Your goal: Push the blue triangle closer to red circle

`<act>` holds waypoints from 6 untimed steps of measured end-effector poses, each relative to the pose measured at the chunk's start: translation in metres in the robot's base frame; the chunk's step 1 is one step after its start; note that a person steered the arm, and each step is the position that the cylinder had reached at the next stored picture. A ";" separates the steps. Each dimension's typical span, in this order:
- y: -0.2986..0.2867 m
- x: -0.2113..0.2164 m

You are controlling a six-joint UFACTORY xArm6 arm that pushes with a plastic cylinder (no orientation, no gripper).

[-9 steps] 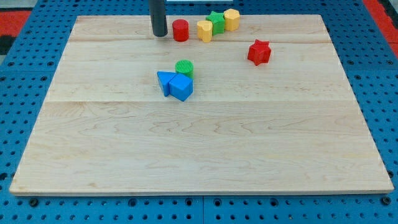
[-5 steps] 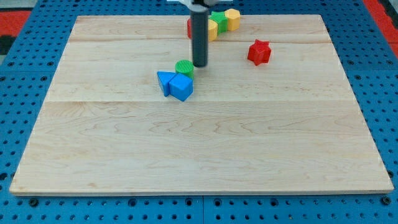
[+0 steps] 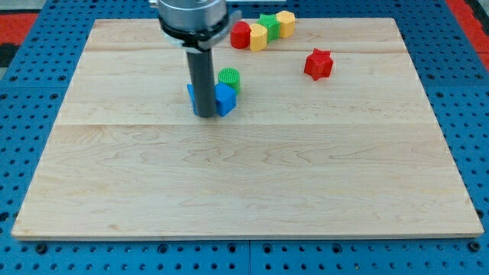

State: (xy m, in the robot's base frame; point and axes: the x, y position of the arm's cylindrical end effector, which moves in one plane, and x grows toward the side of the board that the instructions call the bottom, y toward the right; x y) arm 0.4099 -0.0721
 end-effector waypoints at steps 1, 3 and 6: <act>-0.016 -0.017; -0.063 -0.024; -0.065 -0.049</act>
State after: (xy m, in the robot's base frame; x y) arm 0.3610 -0.1368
